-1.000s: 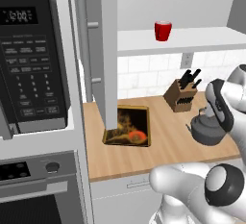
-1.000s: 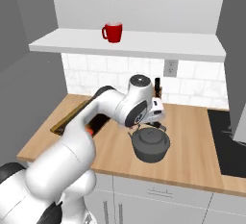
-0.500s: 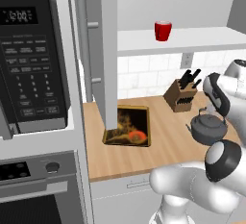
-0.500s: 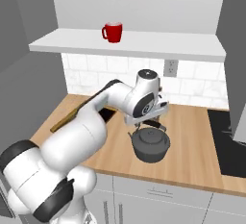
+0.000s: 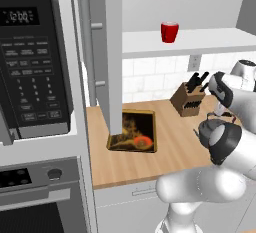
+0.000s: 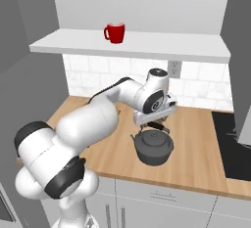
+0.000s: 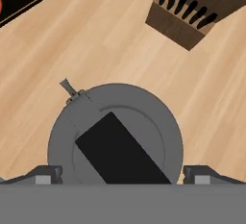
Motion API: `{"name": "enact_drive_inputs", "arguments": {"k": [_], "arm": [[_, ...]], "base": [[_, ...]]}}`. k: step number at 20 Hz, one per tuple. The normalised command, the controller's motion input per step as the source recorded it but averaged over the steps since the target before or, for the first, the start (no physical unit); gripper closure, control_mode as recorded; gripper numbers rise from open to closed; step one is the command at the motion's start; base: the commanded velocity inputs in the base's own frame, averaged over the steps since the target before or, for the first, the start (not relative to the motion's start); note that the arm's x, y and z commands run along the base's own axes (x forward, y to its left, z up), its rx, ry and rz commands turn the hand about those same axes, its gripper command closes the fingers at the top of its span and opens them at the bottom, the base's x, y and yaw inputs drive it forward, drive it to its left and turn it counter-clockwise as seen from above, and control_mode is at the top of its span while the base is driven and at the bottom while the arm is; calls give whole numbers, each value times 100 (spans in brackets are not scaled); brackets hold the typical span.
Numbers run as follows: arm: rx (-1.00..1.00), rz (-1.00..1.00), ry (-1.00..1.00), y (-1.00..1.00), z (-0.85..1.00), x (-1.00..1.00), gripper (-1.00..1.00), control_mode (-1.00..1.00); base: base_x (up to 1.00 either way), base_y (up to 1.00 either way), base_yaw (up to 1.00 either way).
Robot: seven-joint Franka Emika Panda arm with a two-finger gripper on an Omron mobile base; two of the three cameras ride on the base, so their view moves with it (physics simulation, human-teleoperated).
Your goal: Pick the kettle from the counter and place it on the tray. Then pick the mug from the cabinet and place it on the tray. Then close the cabinet doors.
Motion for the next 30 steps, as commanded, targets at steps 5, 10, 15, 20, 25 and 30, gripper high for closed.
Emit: {"name": "enact_drive_inputs", "arguments": {"k": [5,10,15,20,25,30], "arm": [[-1,1,0,-7,-39,18,-100,-100],[0,4,0,-1,-41,11,-100,-100],[0,4,1,0,-26,4,100,-100],[0,1,1,1,0,0,100,-100],[0,1,-9,53,14,-1,100,-100],[-6,0,-14,100,44,0,100,-100]], "base": [[0,0,0],[0,0,0],[0,0,0],[0,0,0],[0,0,0],[0,0,0]]}}
